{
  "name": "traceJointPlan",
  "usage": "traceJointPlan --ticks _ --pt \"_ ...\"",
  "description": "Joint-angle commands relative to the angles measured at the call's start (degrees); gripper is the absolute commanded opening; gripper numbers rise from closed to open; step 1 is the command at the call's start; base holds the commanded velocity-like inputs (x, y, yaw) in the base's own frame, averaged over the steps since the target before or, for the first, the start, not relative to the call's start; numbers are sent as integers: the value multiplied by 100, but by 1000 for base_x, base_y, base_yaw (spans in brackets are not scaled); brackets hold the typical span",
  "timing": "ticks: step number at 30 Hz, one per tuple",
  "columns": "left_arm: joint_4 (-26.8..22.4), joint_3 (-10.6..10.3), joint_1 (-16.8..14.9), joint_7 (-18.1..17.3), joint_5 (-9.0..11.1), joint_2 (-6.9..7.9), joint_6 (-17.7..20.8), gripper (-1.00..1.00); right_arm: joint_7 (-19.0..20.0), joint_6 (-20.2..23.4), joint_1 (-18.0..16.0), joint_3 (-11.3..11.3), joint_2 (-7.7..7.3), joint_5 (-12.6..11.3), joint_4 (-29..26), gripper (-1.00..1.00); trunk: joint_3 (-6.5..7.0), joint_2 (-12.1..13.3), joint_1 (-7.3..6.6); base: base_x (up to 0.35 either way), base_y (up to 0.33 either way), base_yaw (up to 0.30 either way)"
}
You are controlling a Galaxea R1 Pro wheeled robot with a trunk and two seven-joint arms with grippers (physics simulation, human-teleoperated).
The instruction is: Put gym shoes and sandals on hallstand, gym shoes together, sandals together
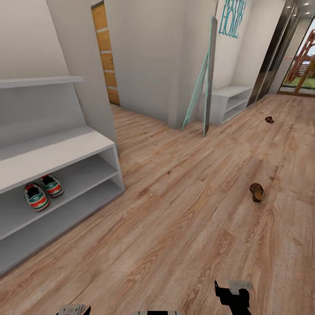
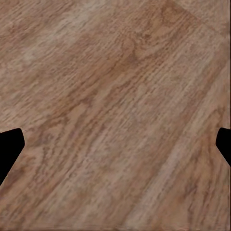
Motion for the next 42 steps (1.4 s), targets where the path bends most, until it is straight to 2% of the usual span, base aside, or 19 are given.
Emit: traceJointPlan --ticks 1,33,42 --pt "3 48 -2 -47 -12 -1 -8 100 -26 -15 -4 -37 1 61 8 100 -4 -2 -1 0 0 -289" --pt "3 48 -2 -47 -60 -1 -8 100 -26 -15 8 -37 9 61 8 100 -4 -2 -1 0 0 -289" --pt "3 48 -2 -47 -38 -1 -8 100 -26 -19 8 -34 12 60 8 100 -4 -2 -1 201 0 -242"
